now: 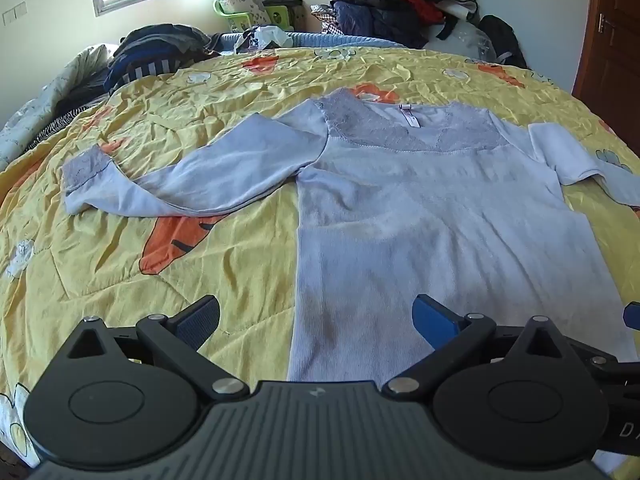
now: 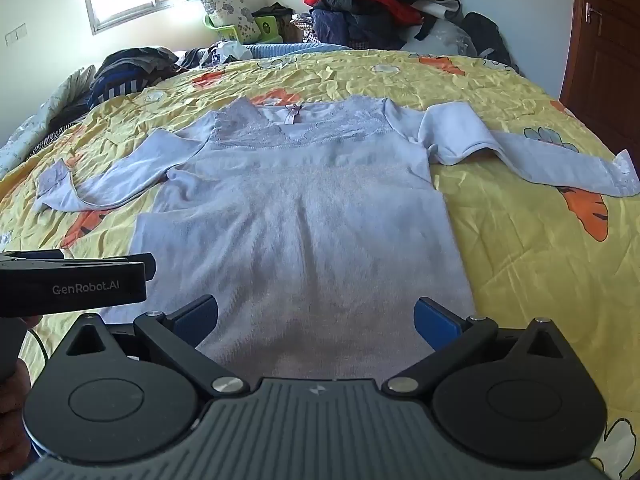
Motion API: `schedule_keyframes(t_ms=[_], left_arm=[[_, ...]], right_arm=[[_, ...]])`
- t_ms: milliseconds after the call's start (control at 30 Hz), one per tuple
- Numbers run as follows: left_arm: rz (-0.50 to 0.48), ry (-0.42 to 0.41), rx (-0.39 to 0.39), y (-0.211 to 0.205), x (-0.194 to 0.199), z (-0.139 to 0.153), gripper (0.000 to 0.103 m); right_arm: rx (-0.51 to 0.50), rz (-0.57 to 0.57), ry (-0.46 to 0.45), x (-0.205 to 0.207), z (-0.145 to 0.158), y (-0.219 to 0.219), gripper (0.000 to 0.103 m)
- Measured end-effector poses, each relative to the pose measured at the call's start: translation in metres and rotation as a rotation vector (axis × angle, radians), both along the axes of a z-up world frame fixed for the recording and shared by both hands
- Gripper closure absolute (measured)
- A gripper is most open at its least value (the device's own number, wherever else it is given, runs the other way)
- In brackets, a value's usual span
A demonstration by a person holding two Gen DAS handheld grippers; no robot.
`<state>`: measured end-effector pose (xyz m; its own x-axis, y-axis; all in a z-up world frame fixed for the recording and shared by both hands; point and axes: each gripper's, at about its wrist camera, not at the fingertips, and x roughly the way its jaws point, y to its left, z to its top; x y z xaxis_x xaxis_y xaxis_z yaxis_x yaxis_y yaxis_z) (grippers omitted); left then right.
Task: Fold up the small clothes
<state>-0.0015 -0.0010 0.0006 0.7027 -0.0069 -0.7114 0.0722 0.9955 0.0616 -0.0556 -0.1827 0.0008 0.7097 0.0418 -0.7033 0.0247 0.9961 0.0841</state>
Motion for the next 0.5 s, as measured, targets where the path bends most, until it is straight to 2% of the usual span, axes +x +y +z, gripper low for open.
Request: schedule_keyframes(t_ms=[233,500], left_arm=[[0.007,0.024,-0.026,0.004,0.001,0.001,0.000],[0.006,0.020,-0.018,0.004,-0.001,-0.004,0.000]], right_arm=[[-0.018,-0.011,-0.006,0.000,-0.003,-0.006,0.000],[-0.026,-0.008,0.001,0.004,-0.004,-0.009,0.000]])
